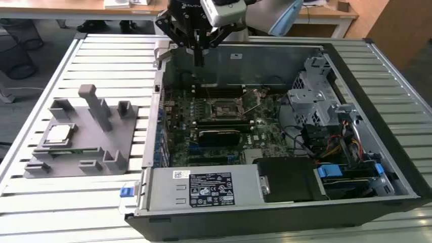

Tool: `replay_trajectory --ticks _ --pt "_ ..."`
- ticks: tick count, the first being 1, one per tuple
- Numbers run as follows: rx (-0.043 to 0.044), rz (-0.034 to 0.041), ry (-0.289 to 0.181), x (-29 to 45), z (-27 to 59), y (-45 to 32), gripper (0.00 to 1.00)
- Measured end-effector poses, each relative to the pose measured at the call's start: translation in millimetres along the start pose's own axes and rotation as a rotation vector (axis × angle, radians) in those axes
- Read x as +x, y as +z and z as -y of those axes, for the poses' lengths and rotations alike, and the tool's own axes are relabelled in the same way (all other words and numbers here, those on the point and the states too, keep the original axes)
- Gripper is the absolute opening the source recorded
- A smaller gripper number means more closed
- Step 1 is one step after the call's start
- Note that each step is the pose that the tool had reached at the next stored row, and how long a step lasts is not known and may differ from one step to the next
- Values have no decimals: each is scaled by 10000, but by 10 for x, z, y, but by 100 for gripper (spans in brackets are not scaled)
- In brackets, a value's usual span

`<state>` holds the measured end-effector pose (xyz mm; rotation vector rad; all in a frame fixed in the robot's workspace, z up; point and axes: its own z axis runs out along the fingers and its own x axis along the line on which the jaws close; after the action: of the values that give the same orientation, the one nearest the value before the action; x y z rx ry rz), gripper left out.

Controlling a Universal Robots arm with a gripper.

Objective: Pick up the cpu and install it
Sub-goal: 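Reach for the cpu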

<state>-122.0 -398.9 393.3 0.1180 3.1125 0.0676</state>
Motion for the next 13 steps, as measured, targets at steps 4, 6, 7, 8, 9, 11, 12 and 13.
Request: replay_trajectory --ticks 4,6,7,8,9,11,12,13 --pt "0 0 0 4 0 0 11" --pt "0 0 1 8 0 0 11" --pt "1 -1 0 10 1 0 11" --pt "0 -1 0 11 1 0 11" --pt "0 -1 0 17 1 1 11" --pt "0 -2 0 23 2 0 11" --pt "1 -1 0 25 2 0 11" --pt "0 -1 0 27 2 1 11"
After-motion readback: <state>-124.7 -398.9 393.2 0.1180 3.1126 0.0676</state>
